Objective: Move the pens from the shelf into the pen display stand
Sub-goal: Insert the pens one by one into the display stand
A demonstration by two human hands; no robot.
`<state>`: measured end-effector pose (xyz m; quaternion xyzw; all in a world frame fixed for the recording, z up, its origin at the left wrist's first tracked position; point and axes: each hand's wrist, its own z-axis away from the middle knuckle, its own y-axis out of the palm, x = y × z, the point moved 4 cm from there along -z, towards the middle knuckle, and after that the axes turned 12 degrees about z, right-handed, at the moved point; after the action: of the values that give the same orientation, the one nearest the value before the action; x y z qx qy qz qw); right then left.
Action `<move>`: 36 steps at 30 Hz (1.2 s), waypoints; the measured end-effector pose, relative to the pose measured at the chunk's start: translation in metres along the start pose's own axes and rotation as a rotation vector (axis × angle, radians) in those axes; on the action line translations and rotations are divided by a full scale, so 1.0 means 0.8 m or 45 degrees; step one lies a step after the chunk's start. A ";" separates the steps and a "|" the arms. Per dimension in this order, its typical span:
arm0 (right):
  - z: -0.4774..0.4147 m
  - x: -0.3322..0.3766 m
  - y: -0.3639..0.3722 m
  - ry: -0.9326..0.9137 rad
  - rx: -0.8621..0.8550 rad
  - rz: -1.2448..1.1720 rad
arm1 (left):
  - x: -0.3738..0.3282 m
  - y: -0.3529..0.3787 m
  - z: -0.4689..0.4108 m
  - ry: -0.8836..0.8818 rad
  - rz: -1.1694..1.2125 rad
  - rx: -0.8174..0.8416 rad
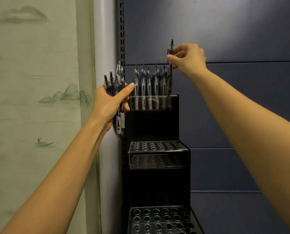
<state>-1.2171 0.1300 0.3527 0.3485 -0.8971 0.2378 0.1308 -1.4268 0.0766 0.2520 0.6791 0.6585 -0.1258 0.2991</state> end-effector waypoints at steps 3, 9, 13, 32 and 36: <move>0.000 -0.004 0.008 0.030 0.056 0.028 | 0.001 -0.002 -0.001 -0.002 -0.003 -0.010; 0.000 -0.011 0.017 0.102 0.094 0.019 | 0.004 -0.003 -0.002 -0.005 -0.008 -0.005; -0.002 -0.012 0.018 0.113 0.090 0.027 | 0.005 -0.002 -0.002 -0.009 -0.006 -0.014; 0.032 -0.028 0.024 0.122 0.229 0.230 | 0.005 0.004 0.007 -0.008 0.003 -0.001; 0.047 -0.010 0.010 0.031 0.043 0.217 | 0.002 -0.002 0.016 -0.002 -0.005 0.004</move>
<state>-1.2196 0.1206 0.3148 0.2700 -0.9178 0.2673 0.1152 -1.4253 0.0706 0.2409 0.6782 0.6593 -0.1280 0.2984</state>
